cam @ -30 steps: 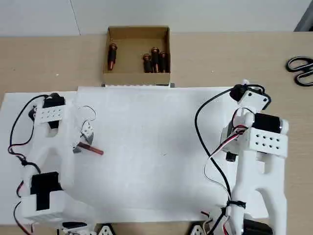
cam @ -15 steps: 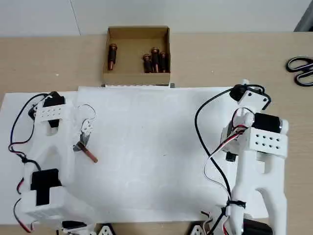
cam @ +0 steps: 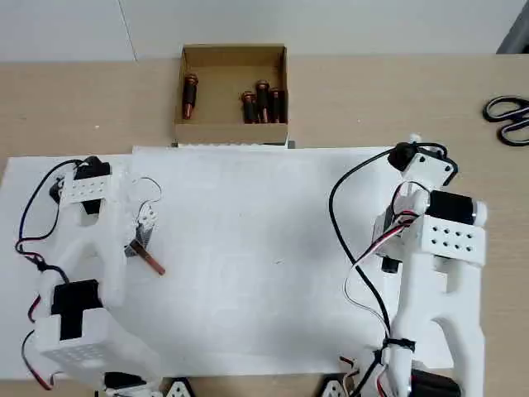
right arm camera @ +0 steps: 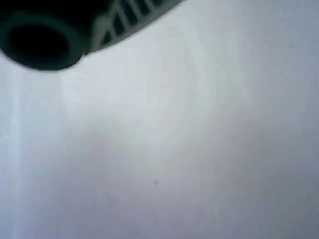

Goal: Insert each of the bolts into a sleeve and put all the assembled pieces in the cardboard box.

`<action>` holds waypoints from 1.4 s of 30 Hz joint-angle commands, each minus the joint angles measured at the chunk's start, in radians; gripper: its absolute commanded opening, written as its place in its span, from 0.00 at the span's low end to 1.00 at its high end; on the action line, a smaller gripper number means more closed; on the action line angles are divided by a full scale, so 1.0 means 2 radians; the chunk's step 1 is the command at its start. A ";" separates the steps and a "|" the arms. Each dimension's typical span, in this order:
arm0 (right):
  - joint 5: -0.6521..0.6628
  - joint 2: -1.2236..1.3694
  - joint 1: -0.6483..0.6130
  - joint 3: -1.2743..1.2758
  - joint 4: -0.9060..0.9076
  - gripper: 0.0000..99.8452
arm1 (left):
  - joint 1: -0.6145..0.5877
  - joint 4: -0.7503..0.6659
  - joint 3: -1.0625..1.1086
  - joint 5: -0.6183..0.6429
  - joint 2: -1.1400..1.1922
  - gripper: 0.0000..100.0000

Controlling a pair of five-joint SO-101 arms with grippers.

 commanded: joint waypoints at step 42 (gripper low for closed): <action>0.015 -0.332 -0.182 -0.049 0.069 0.00 | 0.058 0.163 -0.232 -0.200 -0.494 0.01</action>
